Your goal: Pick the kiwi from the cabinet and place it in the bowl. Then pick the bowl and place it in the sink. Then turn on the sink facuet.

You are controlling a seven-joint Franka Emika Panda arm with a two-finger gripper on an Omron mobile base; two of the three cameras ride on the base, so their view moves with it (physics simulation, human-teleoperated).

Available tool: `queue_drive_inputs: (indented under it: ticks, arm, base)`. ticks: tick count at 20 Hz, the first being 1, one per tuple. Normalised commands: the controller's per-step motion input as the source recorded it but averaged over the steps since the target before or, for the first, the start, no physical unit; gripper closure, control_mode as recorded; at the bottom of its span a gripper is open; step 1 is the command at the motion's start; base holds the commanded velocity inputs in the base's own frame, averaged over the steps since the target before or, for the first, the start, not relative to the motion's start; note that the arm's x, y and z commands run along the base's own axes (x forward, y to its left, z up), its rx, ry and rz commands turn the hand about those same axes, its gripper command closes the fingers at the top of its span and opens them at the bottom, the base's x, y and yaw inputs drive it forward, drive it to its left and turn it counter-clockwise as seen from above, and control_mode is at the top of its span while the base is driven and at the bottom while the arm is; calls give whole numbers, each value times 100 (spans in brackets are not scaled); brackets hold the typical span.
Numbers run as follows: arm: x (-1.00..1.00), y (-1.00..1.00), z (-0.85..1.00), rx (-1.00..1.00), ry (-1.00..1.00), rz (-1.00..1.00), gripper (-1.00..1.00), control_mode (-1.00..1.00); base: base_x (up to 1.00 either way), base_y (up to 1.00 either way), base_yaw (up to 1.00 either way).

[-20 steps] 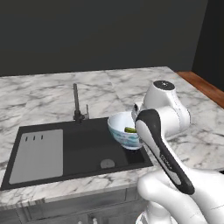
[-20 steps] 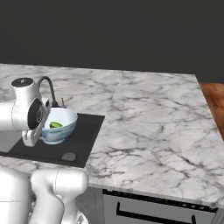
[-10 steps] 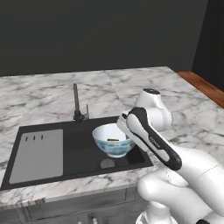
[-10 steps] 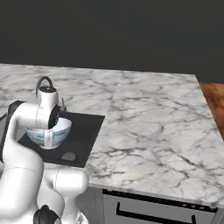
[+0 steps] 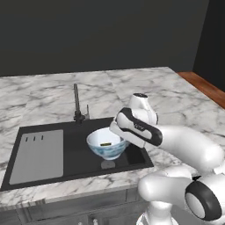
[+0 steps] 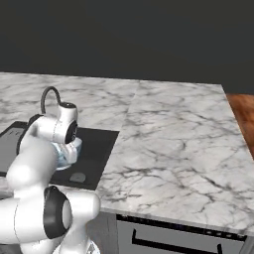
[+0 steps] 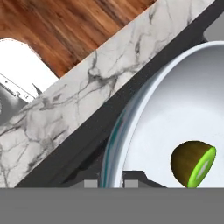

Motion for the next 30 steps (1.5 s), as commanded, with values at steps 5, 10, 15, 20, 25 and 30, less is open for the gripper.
queue_drive_inputs:
  ticks: [5, 10, 15, 20, 25, 30]
  arm:
    - [77, 19, -56, -3, 0, 22, 100, -100]
    - [70, 22, -49, -1, 0, 14, 100, -100]
    - [67, 13, -51, 0, -1, 15, 100, -100]
    - [68, 8, -51, 0, -4, 14, 100, -100]
    - [72, 20, -52, -1, -5, 12, 100, -100]
    - [58, 28, -57, 0, -3, 10, 100, -100]
  base:
    - [0, 0, 0]
    - [0, 0, 0]
    - [0, 0, 0]
    - [0, 0, 0]
    - [0, 0, 0]
    - [0, 0, 0]
